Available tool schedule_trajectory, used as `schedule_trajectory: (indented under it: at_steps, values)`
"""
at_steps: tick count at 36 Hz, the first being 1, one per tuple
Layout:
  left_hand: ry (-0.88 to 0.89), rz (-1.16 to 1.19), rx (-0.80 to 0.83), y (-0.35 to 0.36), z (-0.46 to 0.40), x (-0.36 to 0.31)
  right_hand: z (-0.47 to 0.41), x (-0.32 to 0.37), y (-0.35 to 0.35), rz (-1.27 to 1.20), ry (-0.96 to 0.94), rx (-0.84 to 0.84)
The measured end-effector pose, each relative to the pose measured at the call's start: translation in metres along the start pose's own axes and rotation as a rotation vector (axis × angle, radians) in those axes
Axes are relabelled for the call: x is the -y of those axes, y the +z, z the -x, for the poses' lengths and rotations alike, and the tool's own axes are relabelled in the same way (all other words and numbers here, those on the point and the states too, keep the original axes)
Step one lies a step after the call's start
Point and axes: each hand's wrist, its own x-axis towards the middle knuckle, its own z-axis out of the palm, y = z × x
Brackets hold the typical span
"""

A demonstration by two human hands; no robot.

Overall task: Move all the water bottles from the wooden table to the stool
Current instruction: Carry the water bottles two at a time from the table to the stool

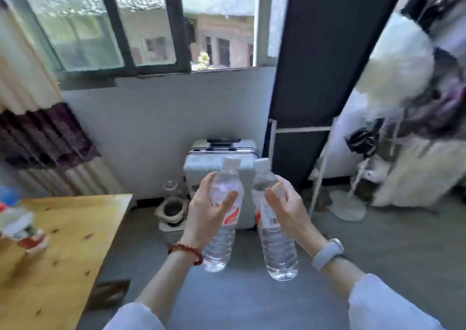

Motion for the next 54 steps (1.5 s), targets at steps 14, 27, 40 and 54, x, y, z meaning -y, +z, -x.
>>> schedule_trajectory:
  at_steps: [14,27,40,54]
  values:
    - [0.226,0.134,0.717,0.447,-0.018,-0.143,0.087,-0.154,-0.406,0.259,0.322,-0.610]
    - [0.495,0.198,1.133,0.804,0.061,-0.345,0.221,-0.212,-0.724,0.319,0.553,-1.072]
    - [0.379,0.283,1.370,1.114,0.233,-0.533,0.396,-0.303,-1.040,0.409,0.750,-1.337]
    - [0.375,0.277,1.405,1.419,0.301,-0.683,0.445,-0.390,-1.350,0.408,0.779,-1.387]
